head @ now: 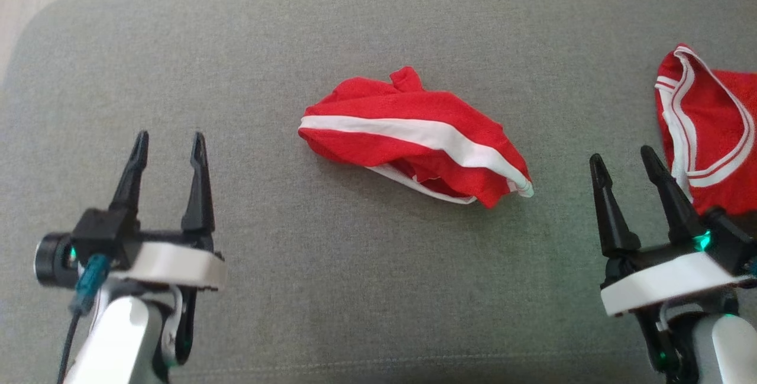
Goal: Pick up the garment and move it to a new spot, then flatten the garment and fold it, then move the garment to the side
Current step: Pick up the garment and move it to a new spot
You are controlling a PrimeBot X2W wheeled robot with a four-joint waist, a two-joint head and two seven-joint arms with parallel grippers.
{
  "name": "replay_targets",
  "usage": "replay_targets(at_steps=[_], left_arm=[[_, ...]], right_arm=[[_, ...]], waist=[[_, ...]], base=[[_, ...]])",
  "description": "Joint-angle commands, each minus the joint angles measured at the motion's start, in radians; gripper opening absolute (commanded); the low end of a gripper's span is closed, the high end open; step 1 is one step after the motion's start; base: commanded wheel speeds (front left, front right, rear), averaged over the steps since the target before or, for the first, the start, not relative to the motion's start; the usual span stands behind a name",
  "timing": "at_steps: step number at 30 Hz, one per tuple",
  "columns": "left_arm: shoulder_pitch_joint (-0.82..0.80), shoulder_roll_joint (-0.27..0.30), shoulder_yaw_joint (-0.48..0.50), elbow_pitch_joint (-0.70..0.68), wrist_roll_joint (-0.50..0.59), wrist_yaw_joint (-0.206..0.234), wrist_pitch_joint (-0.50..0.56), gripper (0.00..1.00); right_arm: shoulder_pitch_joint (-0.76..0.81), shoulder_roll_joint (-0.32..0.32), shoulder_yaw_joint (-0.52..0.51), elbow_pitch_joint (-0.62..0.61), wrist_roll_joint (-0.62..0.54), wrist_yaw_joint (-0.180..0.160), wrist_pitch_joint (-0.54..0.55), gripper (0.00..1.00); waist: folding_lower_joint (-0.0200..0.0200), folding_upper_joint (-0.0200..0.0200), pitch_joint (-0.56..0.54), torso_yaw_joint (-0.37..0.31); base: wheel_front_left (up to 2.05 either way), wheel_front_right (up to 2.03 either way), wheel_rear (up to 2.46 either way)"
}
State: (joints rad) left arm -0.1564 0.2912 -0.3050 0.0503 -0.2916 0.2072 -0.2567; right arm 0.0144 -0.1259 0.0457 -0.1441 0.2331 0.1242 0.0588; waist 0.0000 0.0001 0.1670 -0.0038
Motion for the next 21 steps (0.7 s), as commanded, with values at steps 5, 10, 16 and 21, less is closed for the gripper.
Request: replay_targets(at_steps=[5,10,16,21], left_arm=[[0.032,0.026,0.052,-0.047,0.023,-0.001,-0.005,1.0],[0.086,0.018,0.051,-0.052,0.035,0.003,-0.005,1.0],[0.122,0.01,0.043,-0.049,0.034,-0.003,-0.005,1.0],[0.129,0.005,0.039,-0.045,0.033,-0.005,-0.005,1.0]], right_arm=[[0.018,-0.02,0.012,-0.036,-0.011,0.007,0.01,1.0],[0.039,-0.018,0.012,-0.03,-0.014,0.007,0.017,1.0],[0.059,-0.017,0.012,-0.026,-0.014,0.007,0.025,1.0],[0.065,-0.013,0.013,-0.024,-0.016,0.007,0.029,1.0]], waist=[[0.0,-0.0001,-0.026,-0.007],[0.0,-0.0001,-0.056,-0.011],[0.0,-0.0001,-0.082,-0.01],[0.0,-0.0001,-0.088,-0.011]], base=[[0.0,0.0,0.0],[0.0,0.0,0.0],[0.0,0.0,0.0],[0.0,0.0,0.0]])
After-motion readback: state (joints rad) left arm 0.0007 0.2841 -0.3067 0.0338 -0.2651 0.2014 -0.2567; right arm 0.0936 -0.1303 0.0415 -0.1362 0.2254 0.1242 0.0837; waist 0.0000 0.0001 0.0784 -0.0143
